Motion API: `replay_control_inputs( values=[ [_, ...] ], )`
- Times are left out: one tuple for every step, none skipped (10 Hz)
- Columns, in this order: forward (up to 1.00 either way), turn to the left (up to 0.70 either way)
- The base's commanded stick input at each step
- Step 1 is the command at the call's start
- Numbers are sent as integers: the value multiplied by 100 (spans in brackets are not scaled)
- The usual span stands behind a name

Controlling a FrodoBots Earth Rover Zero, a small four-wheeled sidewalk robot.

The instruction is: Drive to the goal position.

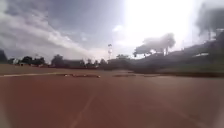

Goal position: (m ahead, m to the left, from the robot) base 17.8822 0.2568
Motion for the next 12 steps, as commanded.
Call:
replay_control_inputs(
  values=[
    [70, 0],
    [70, 0],
    [70, 0],
    [70, 0],
    [70, 0],
    [70, 0],
    [70, 0],
    [70, 0],
    [70, 0],
    [70, 0],
    [70, 0],
    [70, 0]
  ],
)
